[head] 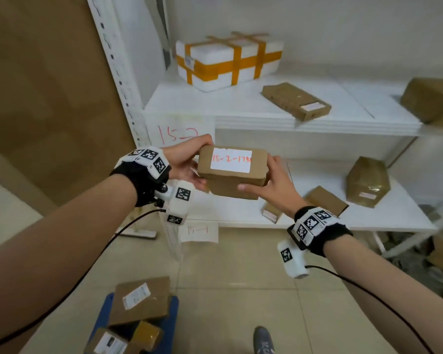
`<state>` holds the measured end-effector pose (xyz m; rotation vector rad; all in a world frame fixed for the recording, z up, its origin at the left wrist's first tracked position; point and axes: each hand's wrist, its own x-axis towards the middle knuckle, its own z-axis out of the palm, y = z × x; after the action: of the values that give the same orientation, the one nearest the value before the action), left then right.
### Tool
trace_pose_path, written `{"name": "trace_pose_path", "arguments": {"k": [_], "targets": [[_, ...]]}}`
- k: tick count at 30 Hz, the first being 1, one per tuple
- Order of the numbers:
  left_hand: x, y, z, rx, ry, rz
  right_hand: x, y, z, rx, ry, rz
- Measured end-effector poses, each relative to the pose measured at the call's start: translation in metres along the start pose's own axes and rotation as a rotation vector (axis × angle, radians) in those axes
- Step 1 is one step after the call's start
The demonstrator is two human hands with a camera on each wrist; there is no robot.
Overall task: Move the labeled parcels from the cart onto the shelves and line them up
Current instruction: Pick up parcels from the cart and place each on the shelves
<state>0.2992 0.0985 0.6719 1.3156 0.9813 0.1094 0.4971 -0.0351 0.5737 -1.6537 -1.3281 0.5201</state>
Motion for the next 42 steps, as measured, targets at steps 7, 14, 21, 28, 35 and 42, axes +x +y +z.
{"name": "trace_pose_path", "arguments": {"k": [7, 14, 21, 28, 35, 42], "targets": [[-0.029, 0.09, 0.015, 0.119, -0.006, 0.132, 0.022, -0.061, -0.076, -0.068, 0.181, -0.165], [-0.034, 0.156, 0.044, 0.197, -0.06, 0.294, 0.045, -0.078, -0.141, -0.059, 0.331, -0.336], [-0.008, 0.214, 0.109, 0.204, -0.106, 0.425, 0.085, -0.057, -0.217, -0.074, 0.44, -0.233], [0.061, 0.249, 0.176, 0.132, -0.123, 0.554, 0.111, -0.035, -0.287, 0.481, 0.513, 0.176], [0.145, 0.266, 0.225, 0.092, -0.013, 0.493, 0.133, -0.002, -0.337, 0.638, 0.406, 0.37], [0.209, 0.268, 0.254, -0.005, 0.081, 0.31, 0.179, 0.062, -0.344, 0.442, 0.352, 0.534]]}}
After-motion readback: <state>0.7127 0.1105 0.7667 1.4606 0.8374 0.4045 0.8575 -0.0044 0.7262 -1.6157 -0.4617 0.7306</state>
